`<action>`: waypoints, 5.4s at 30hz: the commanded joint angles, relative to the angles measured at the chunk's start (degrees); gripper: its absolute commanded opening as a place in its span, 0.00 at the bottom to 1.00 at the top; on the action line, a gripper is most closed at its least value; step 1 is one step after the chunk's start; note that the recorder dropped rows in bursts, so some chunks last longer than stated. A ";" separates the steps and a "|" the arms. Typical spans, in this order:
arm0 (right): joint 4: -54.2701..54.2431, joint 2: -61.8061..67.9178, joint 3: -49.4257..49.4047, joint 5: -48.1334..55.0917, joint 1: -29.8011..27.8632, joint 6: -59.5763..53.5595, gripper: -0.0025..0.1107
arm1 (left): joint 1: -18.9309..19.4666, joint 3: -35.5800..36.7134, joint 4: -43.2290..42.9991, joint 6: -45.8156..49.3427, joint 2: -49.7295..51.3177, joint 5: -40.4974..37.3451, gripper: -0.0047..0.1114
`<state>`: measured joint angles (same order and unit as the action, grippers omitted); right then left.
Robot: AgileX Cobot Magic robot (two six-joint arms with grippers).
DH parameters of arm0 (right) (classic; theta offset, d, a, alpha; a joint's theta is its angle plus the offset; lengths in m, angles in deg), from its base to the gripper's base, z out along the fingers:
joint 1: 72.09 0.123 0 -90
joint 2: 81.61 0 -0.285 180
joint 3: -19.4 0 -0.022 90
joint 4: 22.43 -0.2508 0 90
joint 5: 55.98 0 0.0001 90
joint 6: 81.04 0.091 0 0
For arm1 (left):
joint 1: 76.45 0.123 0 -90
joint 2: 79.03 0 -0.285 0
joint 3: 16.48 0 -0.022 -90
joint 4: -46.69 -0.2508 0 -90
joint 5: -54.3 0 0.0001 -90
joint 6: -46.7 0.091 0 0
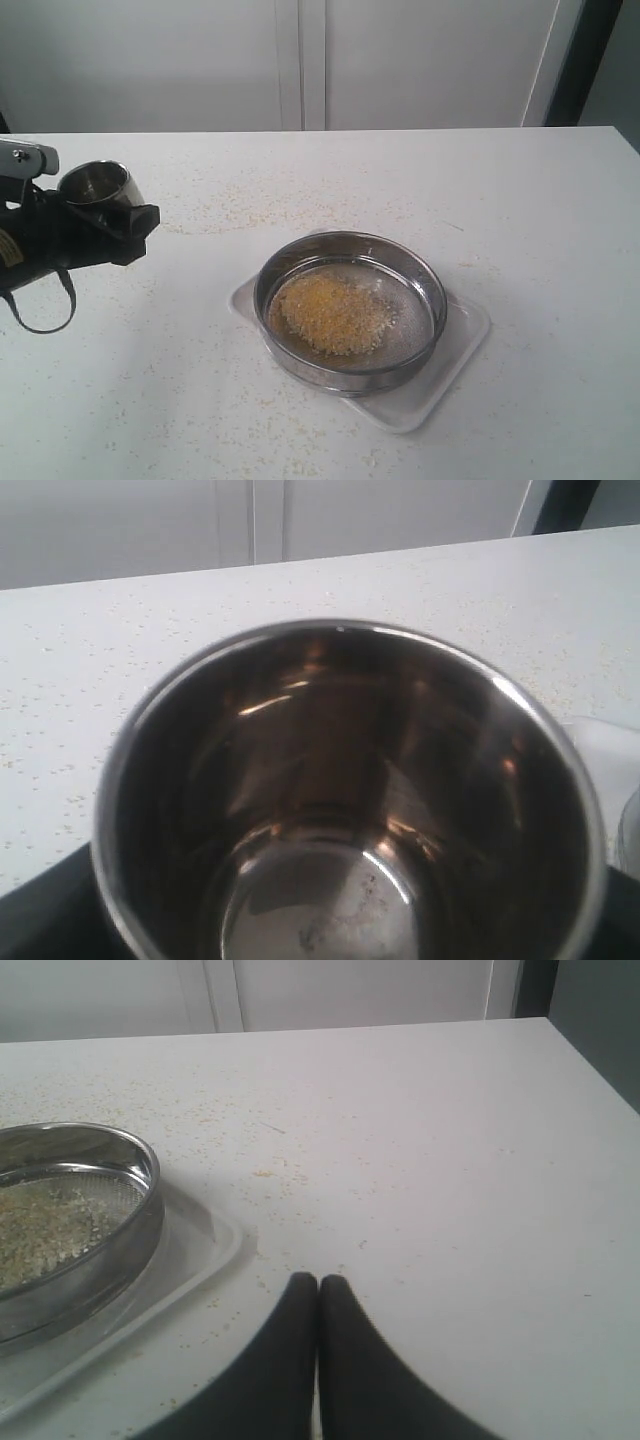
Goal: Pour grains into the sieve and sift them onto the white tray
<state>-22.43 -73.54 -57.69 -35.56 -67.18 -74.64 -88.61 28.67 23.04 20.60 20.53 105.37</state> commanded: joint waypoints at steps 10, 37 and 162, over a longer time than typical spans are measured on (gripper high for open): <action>0.00 -0.28 -0.12 -0.79 -0.38 -0.09 0.02 | 0.15 0.37 -0.85 5.26 11.10 10.07 0.04; 0.00 -0.28 -0.12 -0.79 -0.38 -0.09 0.02 | 5.22 0.37 -2.57 5.41 21.66 14.94 0.04; 0.00 -0.28 -0.12 -0.79 -0.38 -0.09 0.02 | 5.12 0.37 -70.13 -62.83 -29.10 -29.98 0.04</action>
<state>-22.43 -73.54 -57.69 -35.56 -67.18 -74.64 -83.63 28.88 -44.90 -38.40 -7.88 73.05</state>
